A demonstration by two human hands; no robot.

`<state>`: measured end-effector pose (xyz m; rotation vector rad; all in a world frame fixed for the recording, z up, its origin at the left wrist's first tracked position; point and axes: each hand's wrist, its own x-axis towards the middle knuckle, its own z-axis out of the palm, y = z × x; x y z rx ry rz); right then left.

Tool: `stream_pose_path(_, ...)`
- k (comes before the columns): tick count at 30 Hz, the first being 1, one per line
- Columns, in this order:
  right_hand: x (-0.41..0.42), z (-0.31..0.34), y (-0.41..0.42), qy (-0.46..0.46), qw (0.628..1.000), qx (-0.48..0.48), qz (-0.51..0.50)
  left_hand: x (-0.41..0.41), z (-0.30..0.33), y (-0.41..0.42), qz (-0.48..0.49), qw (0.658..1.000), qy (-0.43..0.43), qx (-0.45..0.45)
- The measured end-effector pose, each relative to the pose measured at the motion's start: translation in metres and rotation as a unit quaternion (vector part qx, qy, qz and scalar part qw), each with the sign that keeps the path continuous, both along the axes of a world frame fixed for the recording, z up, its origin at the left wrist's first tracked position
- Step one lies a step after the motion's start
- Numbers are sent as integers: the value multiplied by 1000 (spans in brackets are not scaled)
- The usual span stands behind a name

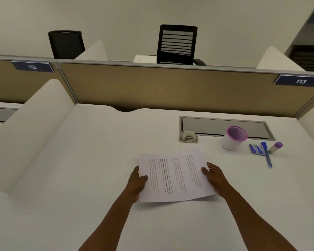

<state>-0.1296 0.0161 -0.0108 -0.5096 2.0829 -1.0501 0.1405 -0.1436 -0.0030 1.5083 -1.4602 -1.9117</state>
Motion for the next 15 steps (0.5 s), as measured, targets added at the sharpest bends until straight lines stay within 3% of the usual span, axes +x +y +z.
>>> stream_pose_path(3,8,-2,1,78,994,75,2,-8,-3,2,-17,998,-41,-50)
stream_pose_path(7,12,1,2,134,988,83,-12,-14,-7,5,14,988,-108,-107)
stream_pose_path(15,13,-2,1,146,985,85,-33,-26,-7,11,34,969,-181,-167)
